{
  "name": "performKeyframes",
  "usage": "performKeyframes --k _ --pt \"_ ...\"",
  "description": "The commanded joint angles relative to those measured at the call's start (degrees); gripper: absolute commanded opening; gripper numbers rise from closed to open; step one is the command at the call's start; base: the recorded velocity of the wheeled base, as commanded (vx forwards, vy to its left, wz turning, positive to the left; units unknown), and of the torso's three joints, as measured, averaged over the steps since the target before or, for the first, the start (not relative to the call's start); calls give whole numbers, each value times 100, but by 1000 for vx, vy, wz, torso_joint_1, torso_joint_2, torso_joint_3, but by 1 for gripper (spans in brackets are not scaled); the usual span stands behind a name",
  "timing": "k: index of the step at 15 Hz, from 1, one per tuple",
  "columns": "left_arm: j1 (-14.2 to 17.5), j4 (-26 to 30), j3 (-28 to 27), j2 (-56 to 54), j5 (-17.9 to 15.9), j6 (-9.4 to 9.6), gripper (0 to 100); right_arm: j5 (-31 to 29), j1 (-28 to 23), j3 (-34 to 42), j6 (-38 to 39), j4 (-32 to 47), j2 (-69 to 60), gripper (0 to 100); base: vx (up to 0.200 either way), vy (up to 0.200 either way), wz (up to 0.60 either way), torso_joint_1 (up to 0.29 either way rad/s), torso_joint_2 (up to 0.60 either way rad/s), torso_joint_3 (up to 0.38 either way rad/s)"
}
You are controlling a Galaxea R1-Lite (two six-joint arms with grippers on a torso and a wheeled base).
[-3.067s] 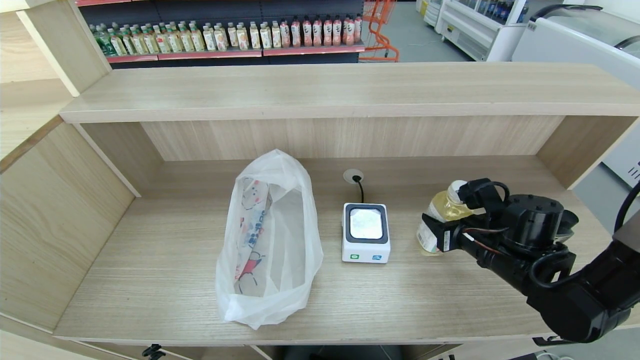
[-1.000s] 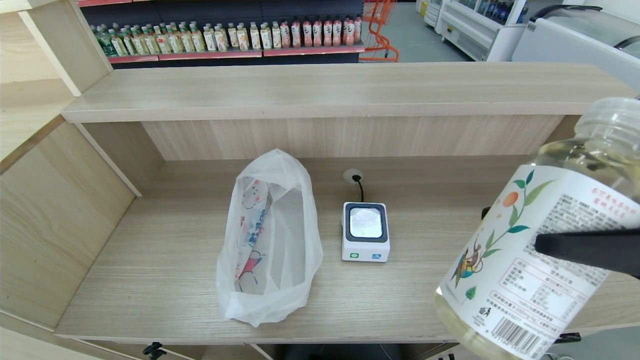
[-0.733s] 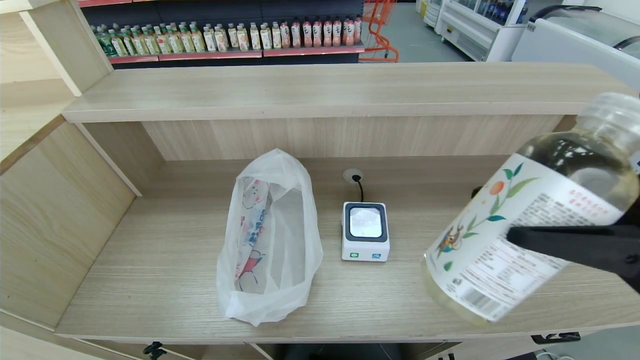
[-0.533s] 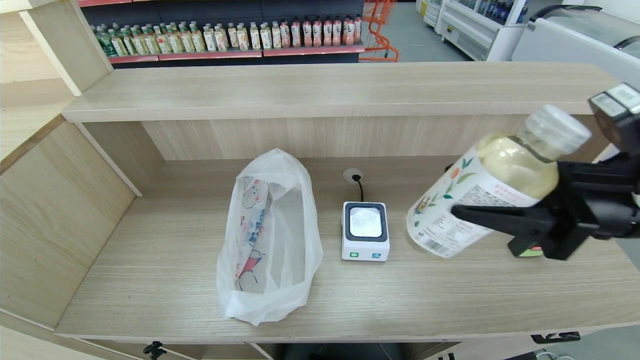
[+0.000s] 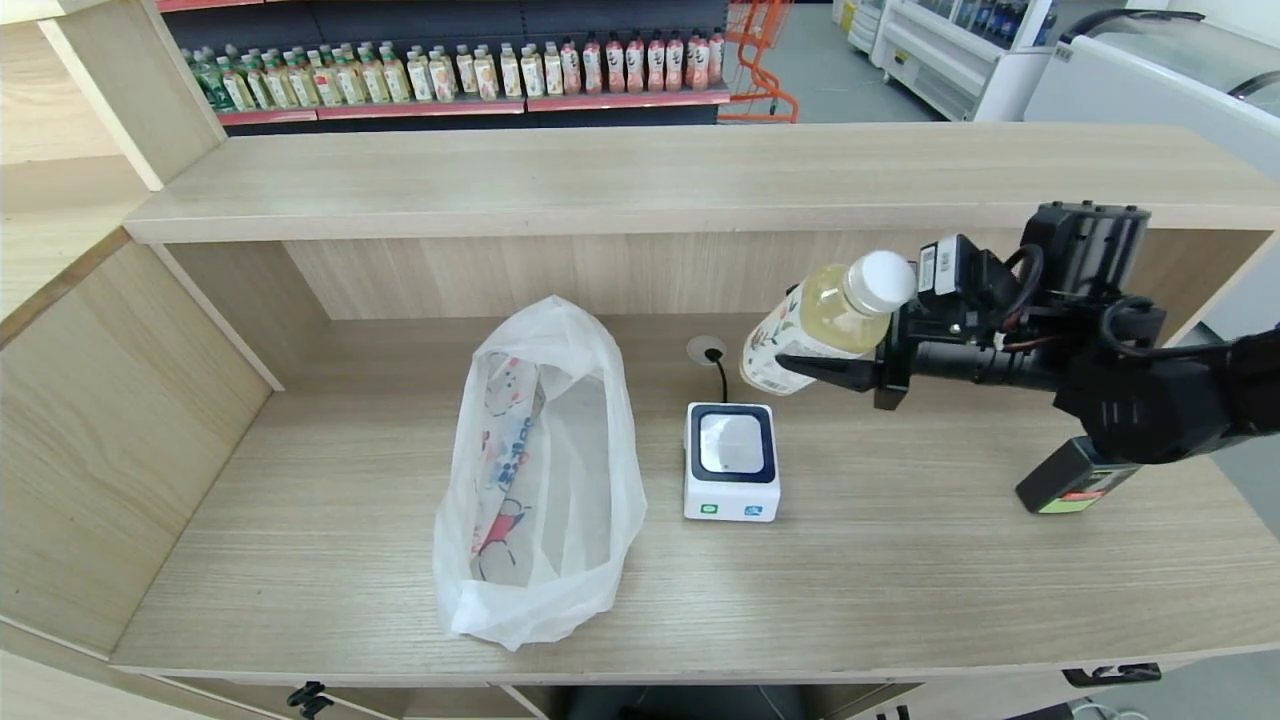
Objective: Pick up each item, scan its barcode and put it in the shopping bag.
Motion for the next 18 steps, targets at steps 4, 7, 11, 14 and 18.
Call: performKeyframes --k 4,7,11,14,18 --pt "1 0 0 -2 3 1 100 41 31 -67 -14 -174 921 0 0 0 0 0 0 0" --pt "1 0 0 -2 3 1 100 217 92 -128 -84 -385 1105 0 0 0 0 0 0 0" --pt "1 0 0 -2 3 1 100 226 268 -330 -84 -825 1492 0 0 0 0 0 0 0" --pt "1 0 0 -2 3 1 100 226 383 -664 -84 -842 1712 0 0 0 0 0 0 0" --pt "1 0 0 -2 3 1 100 226 400 -796 -172 -842 1800 0 0 0 0 0 0 0"
